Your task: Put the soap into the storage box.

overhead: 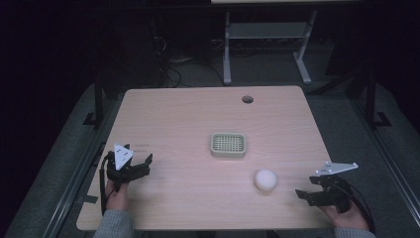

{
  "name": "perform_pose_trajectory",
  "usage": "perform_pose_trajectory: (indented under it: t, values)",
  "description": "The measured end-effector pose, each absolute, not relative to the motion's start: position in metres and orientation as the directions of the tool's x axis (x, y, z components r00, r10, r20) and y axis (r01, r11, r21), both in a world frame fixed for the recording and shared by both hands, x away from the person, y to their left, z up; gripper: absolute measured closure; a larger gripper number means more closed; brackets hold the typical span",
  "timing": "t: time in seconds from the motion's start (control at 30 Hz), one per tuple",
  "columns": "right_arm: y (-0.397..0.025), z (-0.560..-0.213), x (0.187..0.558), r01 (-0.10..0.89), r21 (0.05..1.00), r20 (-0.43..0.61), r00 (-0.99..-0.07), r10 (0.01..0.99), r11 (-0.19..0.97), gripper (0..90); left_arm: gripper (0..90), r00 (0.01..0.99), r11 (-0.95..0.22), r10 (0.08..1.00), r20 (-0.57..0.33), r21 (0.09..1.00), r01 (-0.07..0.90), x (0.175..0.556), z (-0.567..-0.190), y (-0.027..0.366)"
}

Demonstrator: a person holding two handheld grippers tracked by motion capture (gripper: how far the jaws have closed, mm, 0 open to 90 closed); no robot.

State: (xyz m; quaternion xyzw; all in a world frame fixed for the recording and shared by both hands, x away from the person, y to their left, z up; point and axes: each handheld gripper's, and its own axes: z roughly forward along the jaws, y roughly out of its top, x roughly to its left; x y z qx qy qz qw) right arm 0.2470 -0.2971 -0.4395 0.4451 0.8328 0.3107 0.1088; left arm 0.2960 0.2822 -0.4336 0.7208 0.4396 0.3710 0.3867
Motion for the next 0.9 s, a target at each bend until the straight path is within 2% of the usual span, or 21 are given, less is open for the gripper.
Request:
perform_pose_trajectory:
  t: [0.27, 0.9]
  values:
    - [-0.29, -0.428, 0.249, 0.654, 0.615, 0.078, -0.608, 0.79, 0.441, 23.6, 14.8, 0.351, -0.314, 0.918, 0.187, 0.881, 0.354, 0.298, -0.436, 0.282]
    - [-0.258, -0.408, 0.266, 0.636, 0.527, 0.059, -0.689, 0.722, 0.564, 20.4, 14.8, 0.346, -0.298, 0.922, 0.171, 0.885, 0.358, 0.299, -0.436, 0.284]
